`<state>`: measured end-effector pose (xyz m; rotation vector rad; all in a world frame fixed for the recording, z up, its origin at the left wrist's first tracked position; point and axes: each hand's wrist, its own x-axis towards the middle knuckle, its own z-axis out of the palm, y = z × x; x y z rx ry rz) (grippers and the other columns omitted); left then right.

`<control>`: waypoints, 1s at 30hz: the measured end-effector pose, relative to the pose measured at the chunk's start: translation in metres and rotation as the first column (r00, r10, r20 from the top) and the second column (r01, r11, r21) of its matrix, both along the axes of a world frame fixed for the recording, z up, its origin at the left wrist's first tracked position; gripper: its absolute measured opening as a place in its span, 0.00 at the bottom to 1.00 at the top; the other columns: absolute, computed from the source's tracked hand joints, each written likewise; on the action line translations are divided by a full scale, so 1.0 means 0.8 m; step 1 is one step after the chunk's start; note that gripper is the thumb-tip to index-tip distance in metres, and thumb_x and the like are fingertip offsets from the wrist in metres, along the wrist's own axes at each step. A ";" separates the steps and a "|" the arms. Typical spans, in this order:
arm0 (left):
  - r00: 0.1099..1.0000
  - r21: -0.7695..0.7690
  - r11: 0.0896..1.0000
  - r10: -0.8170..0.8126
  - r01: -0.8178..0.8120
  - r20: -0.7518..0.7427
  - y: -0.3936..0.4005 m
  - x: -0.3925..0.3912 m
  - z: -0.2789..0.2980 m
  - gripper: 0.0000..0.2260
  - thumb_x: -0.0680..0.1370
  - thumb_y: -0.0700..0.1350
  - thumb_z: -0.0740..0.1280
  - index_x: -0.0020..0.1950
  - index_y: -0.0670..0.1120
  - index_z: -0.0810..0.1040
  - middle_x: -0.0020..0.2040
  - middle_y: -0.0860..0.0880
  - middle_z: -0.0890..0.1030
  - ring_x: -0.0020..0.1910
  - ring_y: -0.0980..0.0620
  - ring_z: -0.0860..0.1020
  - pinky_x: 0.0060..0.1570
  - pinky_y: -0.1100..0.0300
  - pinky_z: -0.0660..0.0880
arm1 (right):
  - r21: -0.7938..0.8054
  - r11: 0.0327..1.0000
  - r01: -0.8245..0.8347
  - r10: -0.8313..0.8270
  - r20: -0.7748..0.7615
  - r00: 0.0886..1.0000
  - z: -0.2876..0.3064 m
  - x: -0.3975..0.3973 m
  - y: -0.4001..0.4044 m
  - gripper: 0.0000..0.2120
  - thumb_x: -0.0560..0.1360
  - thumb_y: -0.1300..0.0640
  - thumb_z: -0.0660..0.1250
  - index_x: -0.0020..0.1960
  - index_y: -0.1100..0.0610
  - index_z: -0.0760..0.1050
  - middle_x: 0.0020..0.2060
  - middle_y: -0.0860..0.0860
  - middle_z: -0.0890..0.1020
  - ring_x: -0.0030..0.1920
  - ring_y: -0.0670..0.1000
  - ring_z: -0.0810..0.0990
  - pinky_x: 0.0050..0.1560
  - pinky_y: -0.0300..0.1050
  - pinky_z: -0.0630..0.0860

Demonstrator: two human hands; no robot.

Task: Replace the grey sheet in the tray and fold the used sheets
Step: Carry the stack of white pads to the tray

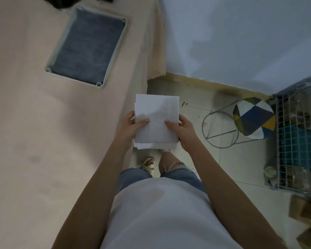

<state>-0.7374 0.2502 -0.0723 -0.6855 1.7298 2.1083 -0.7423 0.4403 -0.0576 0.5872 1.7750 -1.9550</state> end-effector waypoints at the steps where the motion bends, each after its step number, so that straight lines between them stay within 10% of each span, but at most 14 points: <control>1: 1.000 -0.002 1.000 -0.001 0.001 0.000 0.000 -0.012 -0.002 0.15 0.70 0.41 0.74 0.54 0.51 0.77 0.53 0.50 0.82 0.50 0.50 0.82 0.44 0.58 0.80 | 0.000 1.000 -0.005 0.005 0.005 1.000 -0.002 -0.013 0.001 0.18 0.72 0.61 0.72 0.61 0.58 0.75 0.52 0.54 0.82 0.47 0.49 0.83 0.42 0.40 0.81; 17: 0.943 -0.030 0.943 0.332 -0.333 -0.028 -0.008 -0.180 0.017 0.22 0.70 0.40 0.75 0.62 0.44 0.75 0.57 0.45 0.81 0.55 0.44 0.80 0.53 0.48 0.78 | 0.047 0.936 -0.350 0.351 -0.013 0.936 0.000 -0.267 -0.023 0.16 0.71 0.59 0.73 0.58 0.55 0.77 0.56 0.54 0.82 0.53 0.53 0.81 0.57 0.52 0.78; 24: 0.770 -0.047 0.769 0.636 -0.638 -0.044 -0.029 -0.197 0.037 0.15 0.70 0.40 0.75 0.55 0.48 0.78 0.53 0.48 0.83 0.51 0.48 0.81 0.47 0.52 0.80 | 0.056 0.749 -0.660 0.659 0.026 0.751 0.013 -0.361 -0.090 0.21 0.70 0.52 0.74 0.61 0.51 0.74 0.58 0.51 0.80 0.58 0.55 0.79 0.60 0.58 0.75; 30: 0.550 -0.074 0.549 0.835 -0.833 -0.001 -0.066 -0.149 0.044 0.15 0.69 0.39 0.76 0.53 0.47 0.78 0.54 0.45 0.82 0.50 0.46 0.82 0.47 0.52 0.80 | 0.108 0.514 -0.851 0.856 -0.008 0.516 0.016 -0.350 -0.175 0.09 0.70 0.50 0.73 0.49 0.45 0.77 0.48 0.40 0.81 0.52 0.47 0.78 0.44 0.42 0.74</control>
